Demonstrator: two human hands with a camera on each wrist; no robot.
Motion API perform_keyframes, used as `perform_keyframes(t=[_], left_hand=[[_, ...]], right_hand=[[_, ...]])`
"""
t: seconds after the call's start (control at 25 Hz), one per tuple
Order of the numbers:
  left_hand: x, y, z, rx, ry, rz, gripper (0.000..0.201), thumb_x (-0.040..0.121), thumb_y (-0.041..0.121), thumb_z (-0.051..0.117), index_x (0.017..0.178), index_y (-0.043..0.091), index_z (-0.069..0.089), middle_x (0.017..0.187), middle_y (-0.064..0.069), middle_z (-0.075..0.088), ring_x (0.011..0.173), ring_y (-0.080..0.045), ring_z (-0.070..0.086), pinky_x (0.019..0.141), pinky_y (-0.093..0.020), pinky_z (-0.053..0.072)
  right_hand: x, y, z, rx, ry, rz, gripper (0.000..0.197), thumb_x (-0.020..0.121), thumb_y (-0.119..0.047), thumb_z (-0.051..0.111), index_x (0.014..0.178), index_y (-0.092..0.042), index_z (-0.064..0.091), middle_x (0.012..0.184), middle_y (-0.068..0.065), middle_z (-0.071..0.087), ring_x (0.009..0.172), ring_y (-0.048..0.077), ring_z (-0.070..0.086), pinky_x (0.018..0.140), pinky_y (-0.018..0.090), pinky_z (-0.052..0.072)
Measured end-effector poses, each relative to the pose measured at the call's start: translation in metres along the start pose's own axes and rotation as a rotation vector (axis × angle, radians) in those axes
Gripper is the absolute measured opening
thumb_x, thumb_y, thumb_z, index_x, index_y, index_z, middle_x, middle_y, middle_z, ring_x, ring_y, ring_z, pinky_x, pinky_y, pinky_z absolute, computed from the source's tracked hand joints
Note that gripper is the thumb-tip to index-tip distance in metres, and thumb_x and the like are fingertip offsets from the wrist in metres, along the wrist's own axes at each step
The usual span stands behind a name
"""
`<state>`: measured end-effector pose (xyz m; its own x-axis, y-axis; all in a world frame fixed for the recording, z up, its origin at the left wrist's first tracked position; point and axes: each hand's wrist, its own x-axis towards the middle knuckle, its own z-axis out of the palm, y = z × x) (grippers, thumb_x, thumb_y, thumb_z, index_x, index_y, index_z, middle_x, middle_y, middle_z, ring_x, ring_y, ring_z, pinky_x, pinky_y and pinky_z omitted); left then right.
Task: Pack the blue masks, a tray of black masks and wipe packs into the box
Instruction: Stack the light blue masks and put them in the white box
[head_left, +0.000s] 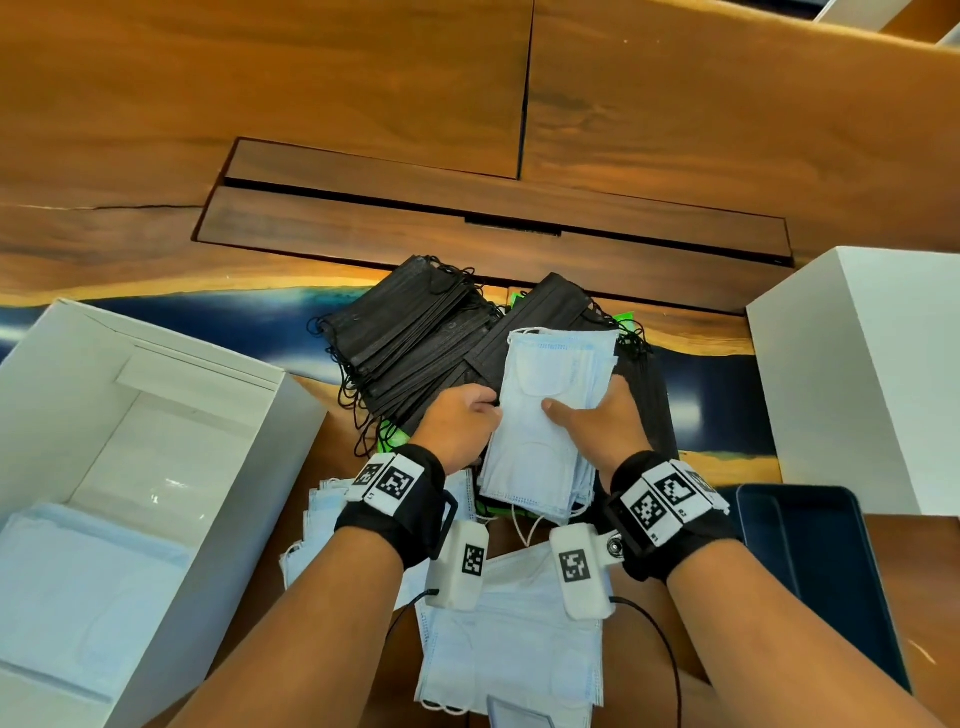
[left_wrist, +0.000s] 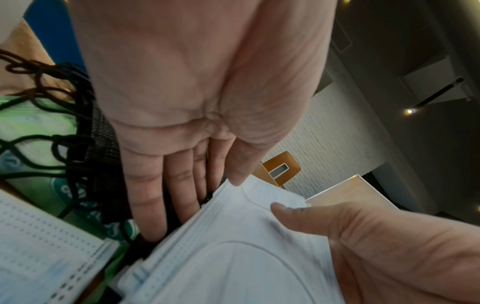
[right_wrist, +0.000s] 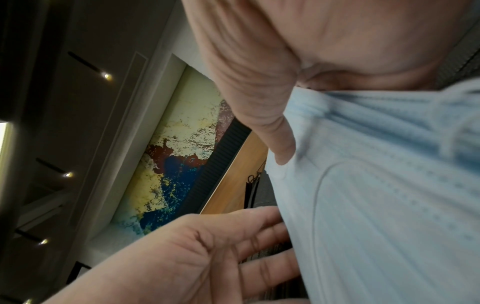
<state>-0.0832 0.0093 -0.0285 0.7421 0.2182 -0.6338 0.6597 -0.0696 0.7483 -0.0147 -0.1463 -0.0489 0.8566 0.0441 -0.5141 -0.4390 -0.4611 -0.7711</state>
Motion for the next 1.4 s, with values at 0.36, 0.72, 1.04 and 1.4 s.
perform_keyframes(t=[0.36, 0.72, 1.04, 1.4], left_hand=[[-0.006, -0.001, -0.003, 0.056, 0.011, 0.048, 0.032, 0.097, 0.028, 0.057, 0.125, 0.012, 0.061, 0.119, -0.003, 0.064, 0.104, -0.021, 0.065, 0.086, -0.040, 0.054], [-0.042, 0.023, -0.012, -0.411, -0.095, 0.214, 0.039, 0.095, 0.041, 0.058, 0.127, 0.020, 0.058, 0.123, -0.003, 0.068, 0.111, -0.022, 0.066, 0.099, -0.047, 0.051], [-0.089, 0.002, -0.079, -0.799, 0.154, 0.189, 0.034, 0.089, 0.018, 0.069, 0.122, 0.007, 0.065, 0.113, -0.012, 0.072, 0.103, -0.032, 0.070, 0.093, -0.051, 0.054], [-0.140, -0.038, -0.170, -0.719, 0.588, 0.203, 0.034, 0.084, 0.003, 0.067, 0.117, 0.010, 0.064, 0.113, -0.010, 0.071, 0.101, -0.030, 0.069, 0.081, -0.044, 0.058]], right_hand=[[-0.020, -0.017, -0.026, -0.067, -0.099, 0.001, 0.016, 0.081, -0.014, 0.077, 0.093, -0.021, 0.069, 0.104, 0.006, 0.072, 0.096, 0.026, 0.069, 0.090, 0.046, 0.055], [-0.070, -0.072, -0.010, 0.212, -0.593, -0.106, 0.041, 0.086, -0.002, 0.067, 0.126, -0.010, 0.060, 0.117, 0.011, 0.070, 0.106, 0.026, 0.068, 0.090, 0.039, 0.056], [-0.107, -0.096, 0.052, 0.218, -0.772, -0.156, 0.042, 0.091, -0.012, 0.063, 0.131, -0.008, 0.054, 0.125, 0.013, 0.066, 0.112, 0.027, 0.065, 0.094, 0.041, 0.055], [-0.149, -0.119, 0.124, -0.032, -0.916, -0.301, 0.024, 0.090, -0.003, 0.064, 0.112, -0.012, 0.063, 0.113, 0.007, 0.071, 0.097, 0.021, 0.070, 0.078, 0.030, 0.059]])
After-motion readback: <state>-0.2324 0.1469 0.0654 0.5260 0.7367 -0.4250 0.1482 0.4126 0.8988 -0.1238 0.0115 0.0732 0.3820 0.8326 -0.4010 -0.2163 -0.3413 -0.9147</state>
